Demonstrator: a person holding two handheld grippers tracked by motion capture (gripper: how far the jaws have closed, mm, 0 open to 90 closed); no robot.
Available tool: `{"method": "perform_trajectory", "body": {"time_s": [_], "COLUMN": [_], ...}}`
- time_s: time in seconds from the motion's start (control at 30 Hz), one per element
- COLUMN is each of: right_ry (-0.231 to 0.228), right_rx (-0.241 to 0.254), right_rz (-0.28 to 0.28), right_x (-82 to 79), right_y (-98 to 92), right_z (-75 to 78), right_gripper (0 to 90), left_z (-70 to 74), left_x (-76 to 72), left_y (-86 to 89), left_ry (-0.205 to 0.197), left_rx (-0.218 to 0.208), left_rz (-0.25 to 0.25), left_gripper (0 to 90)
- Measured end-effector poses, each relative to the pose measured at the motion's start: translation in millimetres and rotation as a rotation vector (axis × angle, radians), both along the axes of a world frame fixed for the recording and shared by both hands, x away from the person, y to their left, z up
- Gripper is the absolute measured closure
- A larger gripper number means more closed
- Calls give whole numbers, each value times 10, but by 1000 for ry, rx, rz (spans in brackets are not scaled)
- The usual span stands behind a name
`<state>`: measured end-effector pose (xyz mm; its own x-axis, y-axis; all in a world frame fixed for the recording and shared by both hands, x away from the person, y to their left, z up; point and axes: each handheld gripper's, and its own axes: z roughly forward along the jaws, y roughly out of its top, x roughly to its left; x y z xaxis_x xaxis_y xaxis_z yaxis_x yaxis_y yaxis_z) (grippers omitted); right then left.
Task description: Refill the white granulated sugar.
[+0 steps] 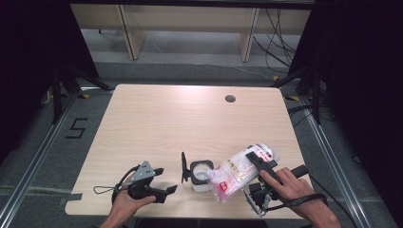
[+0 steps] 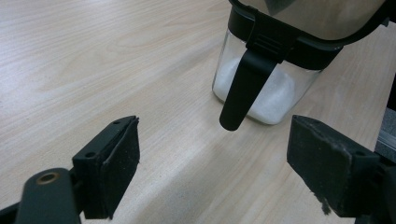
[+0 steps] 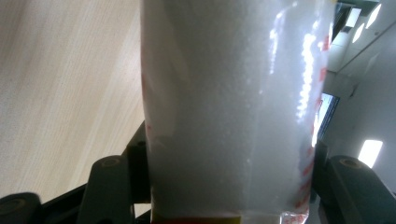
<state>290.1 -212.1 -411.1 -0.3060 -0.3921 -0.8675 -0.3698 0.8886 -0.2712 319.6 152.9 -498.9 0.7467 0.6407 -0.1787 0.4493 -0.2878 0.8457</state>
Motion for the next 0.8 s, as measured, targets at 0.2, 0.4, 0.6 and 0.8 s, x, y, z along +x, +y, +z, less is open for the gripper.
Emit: {"method": "perform_trajectory", "body": {"time_s": [0.2,0.4,0.6,0.8], "right_ry": [7,1,5,-4], "right_rx": [12,-2,8,15], "right_rz": [-12,1,-20,1], "right_x": [1,-5,-27,-26], "right_y": [-11,1,-19,-24], "right_z": [-10,-2,-5,-18], "right_gripper": [423,424,424,424], "left_z": [4,6,6,4], "left_x": [-3,0,-1,0], "left_y": [1,4,3,3], "left_ry": [-1,-7,-4,-3], "left_rx": [0,1,0,0], "left_rz": [1,-1,0,0], "left_gripper": [167,167,167,167]}}
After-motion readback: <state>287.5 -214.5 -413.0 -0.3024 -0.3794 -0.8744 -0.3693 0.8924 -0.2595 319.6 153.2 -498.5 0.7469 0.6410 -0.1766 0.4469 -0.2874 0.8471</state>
